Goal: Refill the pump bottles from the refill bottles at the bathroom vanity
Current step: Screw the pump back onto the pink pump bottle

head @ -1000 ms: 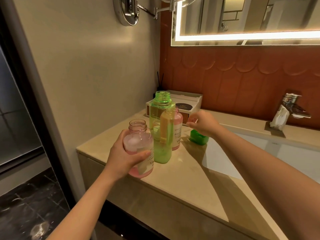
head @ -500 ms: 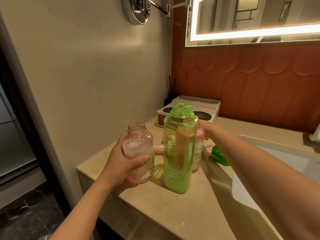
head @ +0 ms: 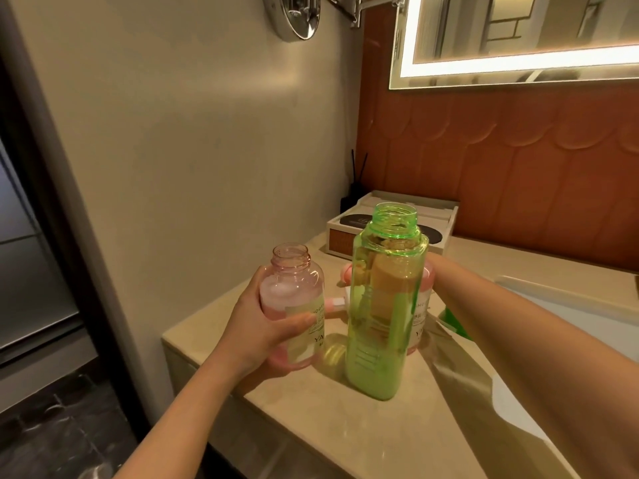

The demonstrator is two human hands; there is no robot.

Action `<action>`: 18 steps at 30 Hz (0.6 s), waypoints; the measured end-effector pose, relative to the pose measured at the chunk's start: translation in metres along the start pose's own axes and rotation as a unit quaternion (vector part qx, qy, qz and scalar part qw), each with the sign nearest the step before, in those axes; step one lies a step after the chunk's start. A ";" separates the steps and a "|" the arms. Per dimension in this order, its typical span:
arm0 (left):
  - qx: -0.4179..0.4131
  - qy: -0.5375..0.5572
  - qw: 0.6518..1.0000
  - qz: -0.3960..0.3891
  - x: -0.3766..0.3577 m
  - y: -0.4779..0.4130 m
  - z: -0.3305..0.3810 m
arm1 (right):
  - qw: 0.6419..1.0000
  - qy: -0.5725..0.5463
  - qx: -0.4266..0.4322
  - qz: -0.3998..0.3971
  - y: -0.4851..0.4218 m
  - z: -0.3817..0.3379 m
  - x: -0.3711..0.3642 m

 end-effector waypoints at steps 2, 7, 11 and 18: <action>0.000 0.008 1.000 -0.003 0.000 -0.001 0.000 | 0.992 -0.068 0.059 0.090 0.010 -0.014 0.009; -0.002 0.006 1.000 0.000 0.002 0.000 0.000 | 0.987 0.029 0.092 0.126 0.016 -0.025 0.032; -0.005 0.021 1.000 -0.006 0.000 0.004 0.002 | 0.974 0.059 0.121 0.183 0.040 -0.036 0.058; -0.009 0.005 1.000 -0.005 -0.007 0.019 0.016 | 0.917 -0.081 0.173 0.350 0.094 -0.038 0.103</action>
Point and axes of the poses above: each hand's wrist, its own y-axis away from the middle knuckle, its own x-axis out of the back of the hand, z = x × y, the point moved 7 cm from there along -y, towards the middle knuckle, and after that the axes turned 6 degrees about -z, right-handed, at the moved point
